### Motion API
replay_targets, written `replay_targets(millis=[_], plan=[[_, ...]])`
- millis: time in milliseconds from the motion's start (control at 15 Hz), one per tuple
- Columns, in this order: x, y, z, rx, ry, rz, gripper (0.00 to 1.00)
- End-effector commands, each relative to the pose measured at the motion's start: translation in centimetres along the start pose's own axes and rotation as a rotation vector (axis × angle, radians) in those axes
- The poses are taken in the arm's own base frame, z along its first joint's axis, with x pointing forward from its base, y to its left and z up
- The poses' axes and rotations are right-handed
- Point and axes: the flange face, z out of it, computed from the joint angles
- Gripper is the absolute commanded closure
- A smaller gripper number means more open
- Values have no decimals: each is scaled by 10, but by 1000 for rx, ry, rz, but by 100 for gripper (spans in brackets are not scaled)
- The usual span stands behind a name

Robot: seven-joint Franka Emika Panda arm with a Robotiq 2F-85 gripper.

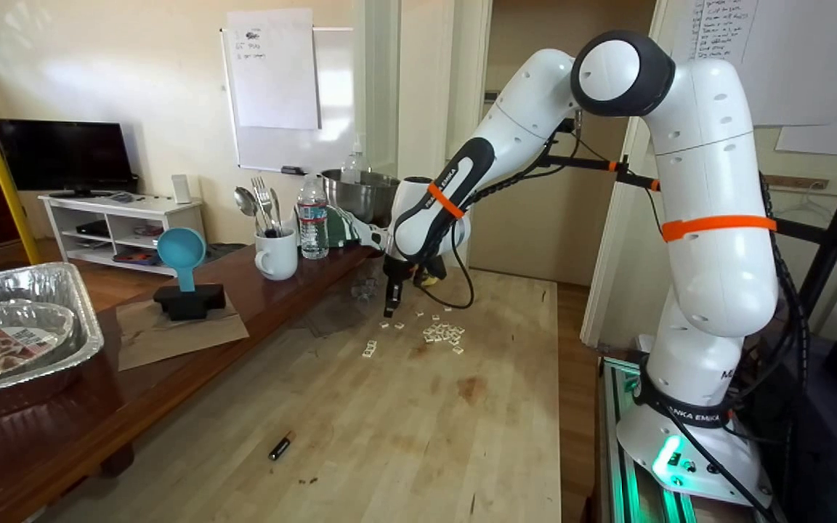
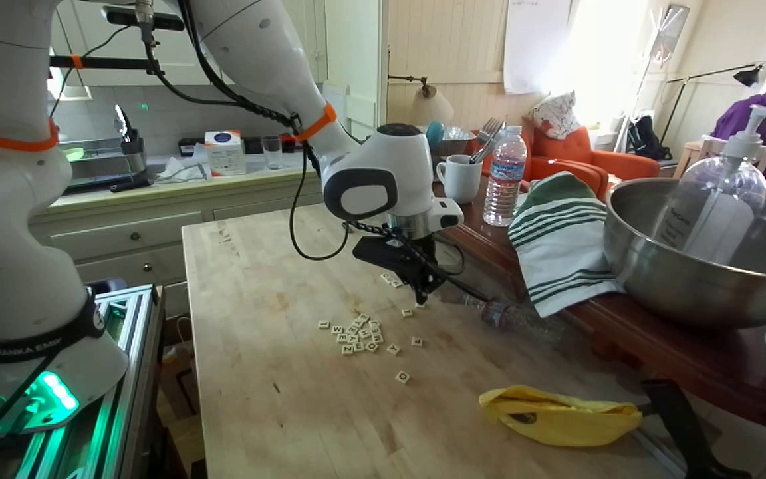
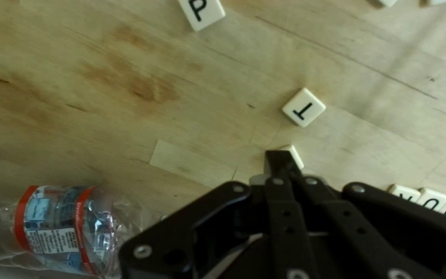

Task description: Move a fourth tile to the end of the word

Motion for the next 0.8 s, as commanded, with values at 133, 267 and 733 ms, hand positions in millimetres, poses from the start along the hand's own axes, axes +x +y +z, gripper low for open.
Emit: replay_targets(millis=[133, 267, 733], plan=[[7, 1, 24, 28, 1, -39, 100], [7, -2, 28, 43, -7, -27, 100], [7, -21, 19, 84, -66, 56, 100]])
